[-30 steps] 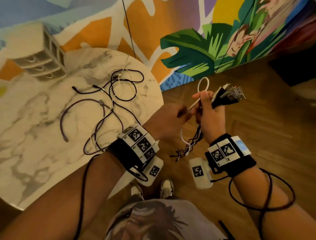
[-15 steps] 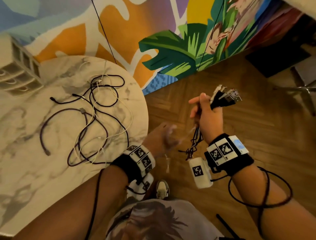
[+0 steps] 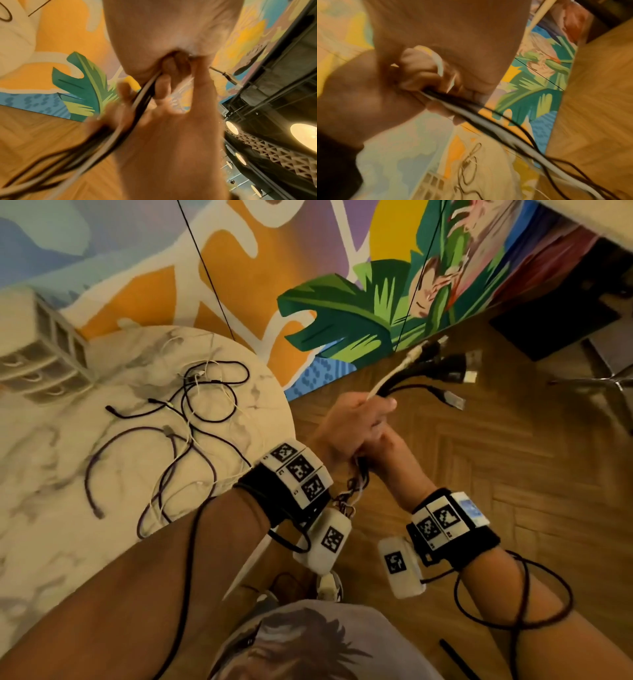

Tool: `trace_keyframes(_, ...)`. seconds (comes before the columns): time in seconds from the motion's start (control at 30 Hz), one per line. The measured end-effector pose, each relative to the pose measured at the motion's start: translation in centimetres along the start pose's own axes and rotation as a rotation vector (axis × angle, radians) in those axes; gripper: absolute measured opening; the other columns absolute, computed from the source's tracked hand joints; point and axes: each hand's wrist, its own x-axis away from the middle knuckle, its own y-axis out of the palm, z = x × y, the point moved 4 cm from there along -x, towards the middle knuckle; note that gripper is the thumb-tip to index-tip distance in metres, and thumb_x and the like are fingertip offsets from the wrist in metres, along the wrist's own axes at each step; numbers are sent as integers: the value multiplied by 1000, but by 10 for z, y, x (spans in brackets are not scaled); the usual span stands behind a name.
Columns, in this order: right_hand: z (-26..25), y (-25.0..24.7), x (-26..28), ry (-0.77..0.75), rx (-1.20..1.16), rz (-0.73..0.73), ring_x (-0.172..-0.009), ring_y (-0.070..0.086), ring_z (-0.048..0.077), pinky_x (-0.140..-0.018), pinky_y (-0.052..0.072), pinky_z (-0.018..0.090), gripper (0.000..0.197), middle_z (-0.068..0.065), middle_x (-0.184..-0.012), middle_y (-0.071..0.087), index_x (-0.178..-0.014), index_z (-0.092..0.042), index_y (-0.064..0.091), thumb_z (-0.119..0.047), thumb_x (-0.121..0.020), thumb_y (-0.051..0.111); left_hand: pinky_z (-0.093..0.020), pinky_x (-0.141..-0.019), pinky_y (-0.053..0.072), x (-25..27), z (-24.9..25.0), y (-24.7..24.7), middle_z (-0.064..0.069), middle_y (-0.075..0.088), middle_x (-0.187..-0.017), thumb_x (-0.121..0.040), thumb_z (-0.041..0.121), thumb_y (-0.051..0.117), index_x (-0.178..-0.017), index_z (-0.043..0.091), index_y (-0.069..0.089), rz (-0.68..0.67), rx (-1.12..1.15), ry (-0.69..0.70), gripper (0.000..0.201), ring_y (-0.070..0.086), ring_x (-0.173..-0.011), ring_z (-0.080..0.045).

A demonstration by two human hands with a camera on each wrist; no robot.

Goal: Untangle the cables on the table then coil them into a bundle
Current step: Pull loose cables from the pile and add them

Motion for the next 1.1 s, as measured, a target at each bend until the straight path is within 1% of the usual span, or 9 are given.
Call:
trace_keyframes(0.17, 59, 16, -8, 135, 251, 52, -51, 35, 15, -55, 33, 24, 29, 7, -55, 37, -61, -9, 46, -17, -85, 61, -21, -41, 24, 4, 30, -8, 11, 31, -38, -91, 13, 53, -47, 25, 36, 56, -325, 186, 49, 26, -36, -5)
trace_keyframes(0.43, 121, 14, -22, 467, 351, 99, -54, 51, 17, -67, 43, 33, 38, 3, -54, 56, -56, -13, 49, -25, -91, 58, -12, -46, 27, 25, 58, -24, 14, 35, -45, -87, 17, 59, -53, 29, 45, 144, -631, 429, 38, 35, -43, -4)
trace_keyframes(0.57, 122, 27, -17, 454, 448, -209, -79, 62, 18, -91, 49, 42, 12, 2, -77, 64, -77, -15, 60, -20, -84, 68, -10, -43, 24, 29, 40, -42, 13, 31, -36, -90, 9, 59, -50, 29, 38, 233, -452, 358, 50, 32, -37, -3)
trace_keyframes(0.63, 106, 34, -14, 377, 377, -288, -88, 63, 11, -88, 50, 40, 26, -2, -94, 64, -97, -23, 58, -10, -79, 71, -13, -44, 24, 32, 17, -52, 13, 33, -35, -87, 10, 62, -48, 21, 41, 246, -348, 231, 45, 29, -36, -3)
trace_keyframes(0.7, 80, 36, -12, 305, 135, -278, -94, 63, 2, -83, 51, 30, 40, -5, -108, 63, -111, -29, 53, -1, -84, 62, -22, -46, 27, 38, -11, -62, 13, 31, -38, -79, 14, 62, -49, 12, 43, 266, -278, 96, 35, 27, -40, -4)
trace_keyframes(0.8, 34, 41, -6, 228, -436, -317, -111, 61, 17, -93, 50, 34, 61, 6, -123, 62, -127, -16, 53, -17, -70, 76, -19, -48, 35, 52, -45, -68, 13, 44, -40, -83, 9, 60, -52, 20, 48, 242, -252, -11, 34, 39, -41, -1)
trace_keyframes(0.93, -3, 61, -7, 216, -355, -373, -121, 55, 27, -100, 46, 37, 69, 16, -127, 60, -123, -1, 58, -49, -75, 69, -27, -74, 52, 63, -65, -52, -10, 70, -93, -82, 11, 53, -97, 0, 67, 78, -397, -10, 24, 65, -88, -19)
trace_keyframes(1.03, 1, 77, -13, 292, -250, -288, -119, 56, 30, -107, 39, 42, 47, 16, -120, 66, -92, -4, 74, -41, -92, 43, -6, -84, 42, 71, -80, -50, -17, 61, -119, -83, -3, 56, -121, -3, 56, 161, -314, -98, 38, 57, -110, -17)
trace_keyframes(1.1, 10, 87, -18, 332, -206, -221, -110, 61, 32, -100, 44, 39, 54, 17, -111, 69, -77, -5, 75, -30, -98, 32, -24, -97, 46, 81, -86, -57, -17, 59, -125, -87, 4, 59, -126, 1, 52, 171, -259, -167, 39, 57, -115, -22)
